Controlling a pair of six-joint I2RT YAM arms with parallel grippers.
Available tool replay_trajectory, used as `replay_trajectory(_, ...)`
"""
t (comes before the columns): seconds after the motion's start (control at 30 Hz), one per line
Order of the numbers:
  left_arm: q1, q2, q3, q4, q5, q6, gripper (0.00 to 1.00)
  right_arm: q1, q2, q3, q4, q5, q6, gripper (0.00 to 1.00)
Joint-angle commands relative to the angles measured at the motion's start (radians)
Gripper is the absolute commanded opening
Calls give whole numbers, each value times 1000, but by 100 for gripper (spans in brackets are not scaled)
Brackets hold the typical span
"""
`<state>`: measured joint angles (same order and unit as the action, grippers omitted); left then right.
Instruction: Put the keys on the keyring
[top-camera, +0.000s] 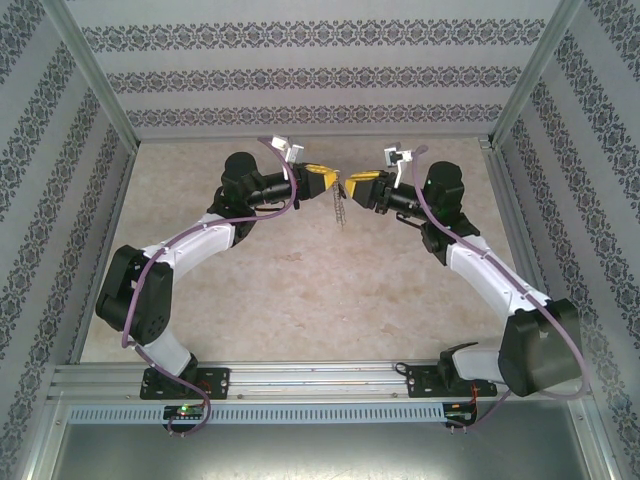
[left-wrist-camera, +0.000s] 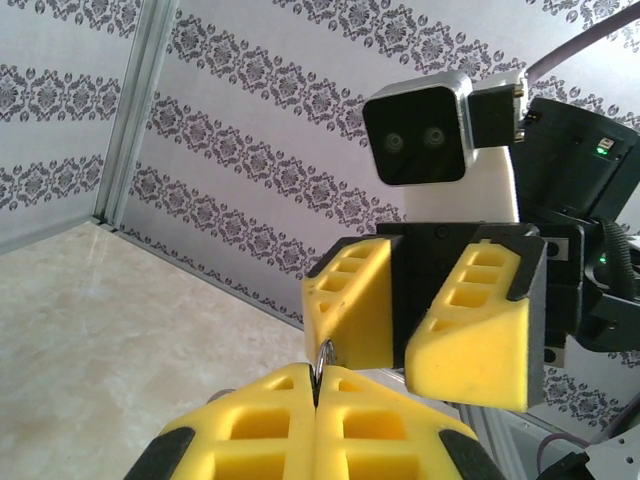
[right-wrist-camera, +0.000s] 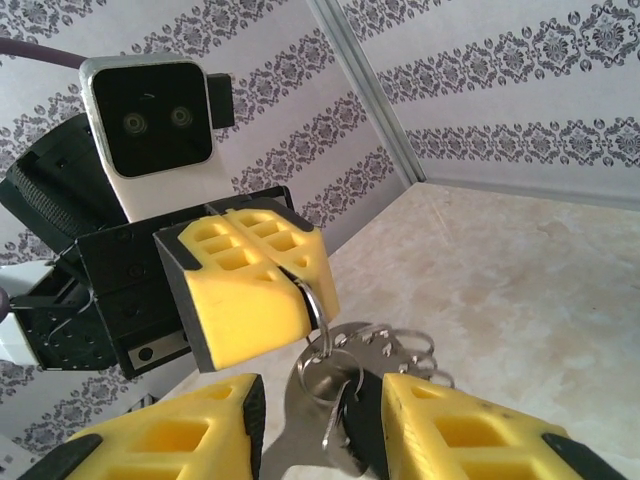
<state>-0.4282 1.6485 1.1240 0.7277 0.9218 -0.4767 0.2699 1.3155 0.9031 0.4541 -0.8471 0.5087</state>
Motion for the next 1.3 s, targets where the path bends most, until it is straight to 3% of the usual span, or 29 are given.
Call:
replay_trajectory(0.0,-17,4,8,75,32,-17,0,-5,16,36,80,-36,38,36)
replay_trajectory(0.77,-33,16,27,62,39,-14,0,13,72,62,121,-77,58,27)
replay_trajectory(1.0,-34,16,31,53,36,-9,0,12,71,59,121,-91,51,2)
replay_trajectory(1.1,-34,15,31,45,29,-4,0,11,70,57,113,-98,41,0)
replay_trajectory(1.13,-34,12,31,37,24,6,1,8,71,55,108,-99,36,0)
replay_trajectory(1.27,-26,-7,44,-62,28,79,24,-5,73,64,59,-122,-1,0)
